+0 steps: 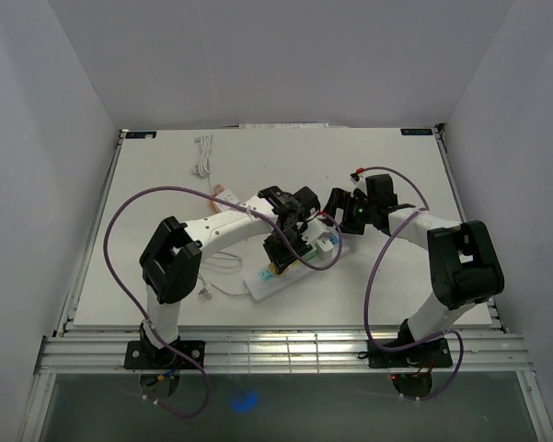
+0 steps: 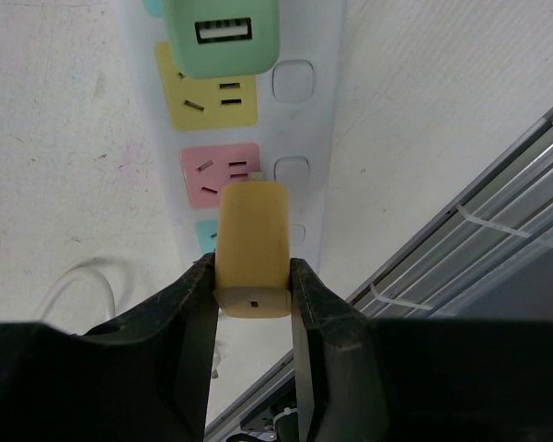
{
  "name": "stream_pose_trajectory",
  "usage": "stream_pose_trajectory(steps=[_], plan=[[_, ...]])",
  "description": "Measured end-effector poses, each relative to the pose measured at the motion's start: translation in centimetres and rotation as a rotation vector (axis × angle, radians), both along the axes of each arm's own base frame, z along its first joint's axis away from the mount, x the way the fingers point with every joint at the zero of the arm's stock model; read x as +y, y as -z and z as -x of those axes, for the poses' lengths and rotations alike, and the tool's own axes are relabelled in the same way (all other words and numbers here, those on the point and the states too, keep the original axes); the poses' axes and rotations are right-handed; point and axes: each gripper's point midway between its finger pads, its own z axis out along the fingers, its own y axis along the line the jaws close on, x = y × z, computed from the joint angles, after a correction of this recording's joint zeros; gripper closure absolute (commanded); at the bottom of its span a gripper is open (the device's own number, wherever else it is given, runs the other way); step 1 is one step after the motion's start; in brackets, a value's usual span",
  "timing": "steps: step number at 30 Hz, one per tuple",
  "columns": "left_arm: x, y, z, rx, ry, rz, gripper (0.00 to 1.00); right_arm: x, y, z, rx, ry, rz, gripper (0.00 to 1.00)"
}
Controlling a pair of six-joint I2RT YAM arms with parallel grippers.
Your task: Insert the plug
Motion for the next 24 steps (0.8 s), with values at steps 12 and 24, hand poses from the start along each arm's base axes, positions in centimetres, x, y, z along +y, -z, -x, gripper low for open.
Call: stream_pose_trajectory(steps=[12,24], plan=[[0.11,0.09,-0.72,-0.01,-0.013,-0.008,1.0,0.06,-0.52,-0.03,-0.013,-0.003,-0.006,0.0],[0.0,0.23,-0.89,0.004,-0.016,-0.013,1.0,0.04,-0.55,-0.04,-0.017,-0.005,-0.004,0.0]])
